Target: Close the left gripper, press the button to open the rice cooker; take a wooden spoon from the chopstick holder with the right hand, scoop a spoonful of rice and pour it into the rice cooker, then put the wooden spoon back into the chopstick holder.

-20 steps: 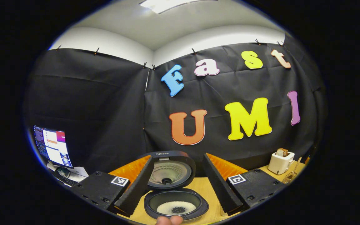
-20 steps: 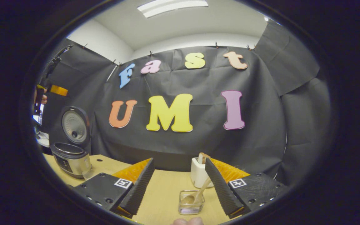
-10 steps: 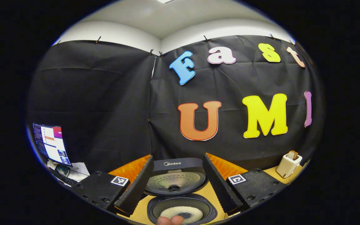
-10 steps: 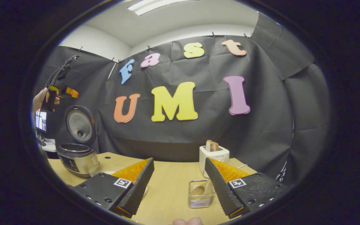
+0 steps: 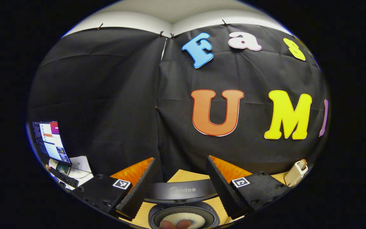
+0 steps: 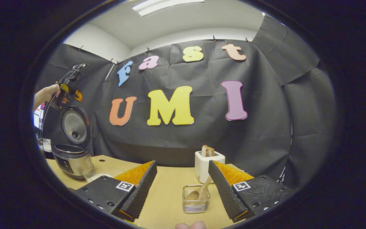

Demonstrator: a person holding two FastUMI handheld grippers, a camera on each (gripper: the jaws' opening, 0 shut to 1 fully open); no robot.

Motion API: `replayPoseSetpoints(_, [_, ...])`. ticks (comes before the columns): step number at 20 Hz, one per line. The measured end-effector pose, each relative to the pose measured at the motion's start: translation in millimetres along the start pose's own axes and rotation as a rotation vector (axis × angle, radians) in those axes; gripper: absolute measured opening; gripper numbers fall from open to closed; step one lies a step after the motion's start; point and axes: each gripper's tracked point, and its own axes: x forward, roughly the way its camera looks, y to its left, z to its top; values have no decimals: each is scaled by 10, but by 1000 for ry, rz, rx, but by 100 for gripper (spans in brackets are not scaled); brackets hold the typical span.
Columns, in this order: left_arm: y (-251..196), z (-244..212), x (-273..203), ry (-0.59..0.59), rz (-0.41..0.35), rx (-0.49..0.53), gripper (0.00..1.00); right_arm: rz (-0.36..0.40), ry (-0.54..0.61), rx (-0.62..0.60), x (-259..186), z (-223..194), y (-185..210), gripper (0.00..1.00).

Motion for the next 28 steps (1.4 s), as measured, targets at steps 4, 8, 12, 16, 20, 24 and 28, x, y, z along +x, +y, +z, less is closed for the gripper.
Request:
replayPoseSetpoints(4, [32,-214,102,93,16,-4,100,3,-43,-24,-25,60,34,96])
replayPoseSetpoints(8, [-14,-273,11,97,4,-2,100,13,-52,-59,-66,16,63,96])
replayPoseSetpoints(12, [-66,-427,-272,77,-8,10,100,26,-70,-33,-95,6,81,95])
replayPoseSetpoints(16, [-137,-705,-619,47,-24,24,100,68,-52,28,-162,-71,110,96])
replayPoseSetpoints(20, [-212,-1109,-945,45,-60,14,100,73,-34,97,-200,-164,21,96])
replayPoseSetpoints(24, [-269,-1563,-1163,36,-75,19,100,58,12,116,-249,-310,-41,95])
replayPoseSetpoints(28, [-284,-1946,-1268,39,-77,32,100,68,25,86,-276,-314,34,95])
